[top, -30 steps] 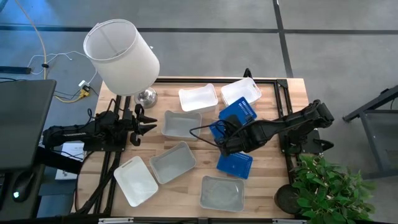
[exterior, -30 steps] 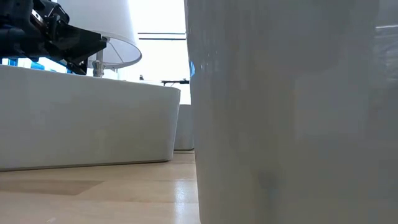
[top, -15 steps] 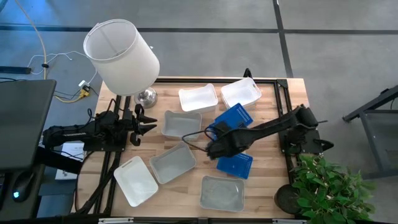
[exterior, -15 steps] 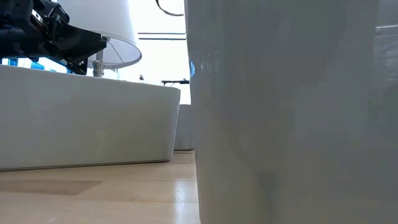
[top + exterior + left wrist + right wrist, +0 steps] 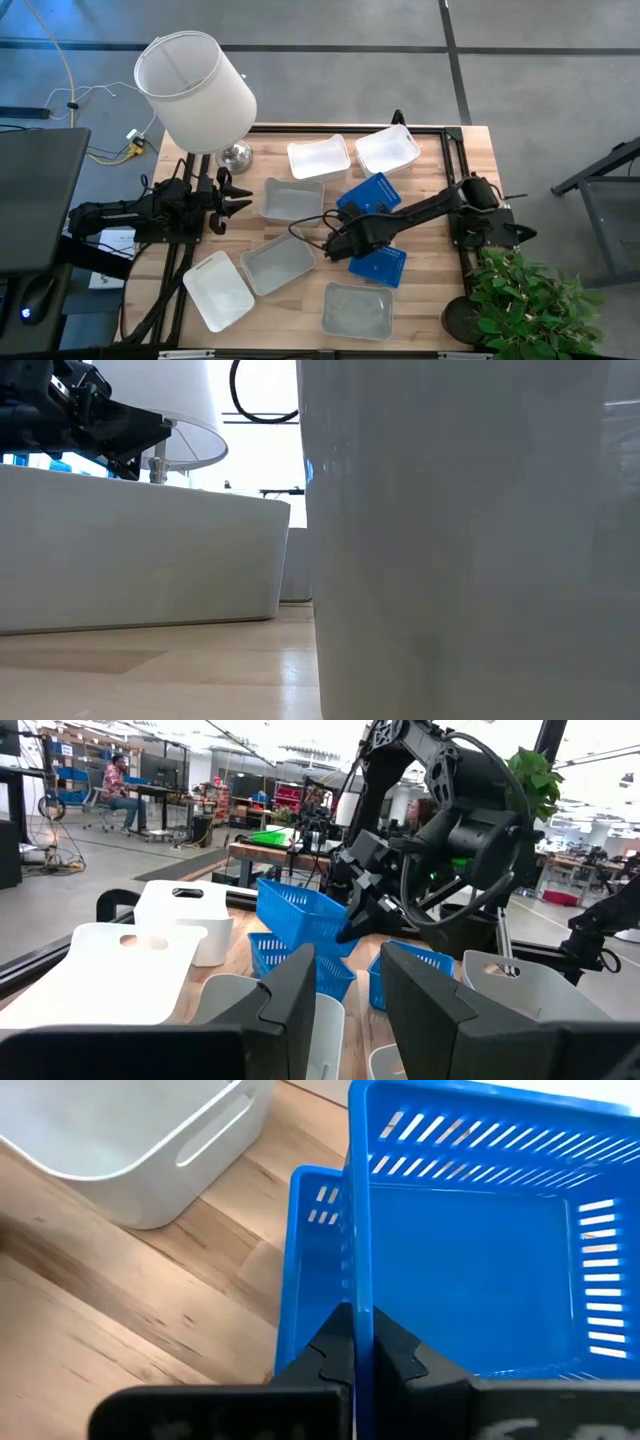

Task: Stack baskets by color
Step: Stack the top blue bin on top of the middle blue bin

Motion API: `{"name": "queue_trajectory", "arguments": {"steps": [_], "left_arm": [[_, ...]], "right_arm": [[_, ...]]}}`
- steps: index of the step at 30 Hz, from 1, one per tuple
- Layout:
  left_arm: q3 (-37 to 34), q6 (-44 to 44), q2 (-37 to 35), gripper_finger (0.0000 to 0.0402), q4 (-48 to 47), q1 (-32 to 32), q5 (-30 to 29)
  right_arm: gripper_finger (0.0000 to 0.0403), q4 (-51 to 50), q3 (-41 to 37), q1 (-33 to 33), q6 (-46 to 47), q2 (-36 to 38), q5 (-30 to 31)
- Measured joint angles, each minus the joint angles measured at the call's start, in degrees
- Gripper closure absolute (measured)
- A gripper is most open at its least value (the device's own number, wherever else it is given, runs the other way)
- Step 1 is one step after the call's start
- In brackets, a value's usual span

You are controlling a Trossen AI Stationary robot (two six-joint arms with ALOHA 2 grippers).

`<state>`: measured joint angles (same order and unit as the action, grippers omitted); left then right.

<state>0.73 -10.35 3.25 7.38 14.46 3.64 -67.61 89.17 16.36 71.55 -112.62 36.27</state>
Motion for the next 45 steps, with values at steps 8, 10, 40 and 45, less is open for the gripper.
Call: {"name": "queue_trajectory", "arguments": {"steps": [8, 10, 40, 45], "left_arm": [[0.0, 0.0, 0.0, 0.0300, 0.0, 0.0, 0.0], [0.0, 0.0, 0.0, 0.0300, 0.0, 0.0, 0.0], [0.0, 0.0, 0.0, 0.0300, 0.0, 0.0, 0.0], [0.0, 0.0, 0.0, 0.0300, 0.0, 0.0, 0.0]], "right_arm": [[0.0403, 2.9, 0.0, -0.4, -1.7, -2.0, -1.0], [0.0403, 3.1, -0.1, -0.9, -2.4, -3.2, -2.4], [0.0403, 4.9, -0.1, -4.5, -11.6, -4.9, -9.8], [0.0403, 5.2, -0.1, -4.4, -13.1, -4.9, -9.8]]}}
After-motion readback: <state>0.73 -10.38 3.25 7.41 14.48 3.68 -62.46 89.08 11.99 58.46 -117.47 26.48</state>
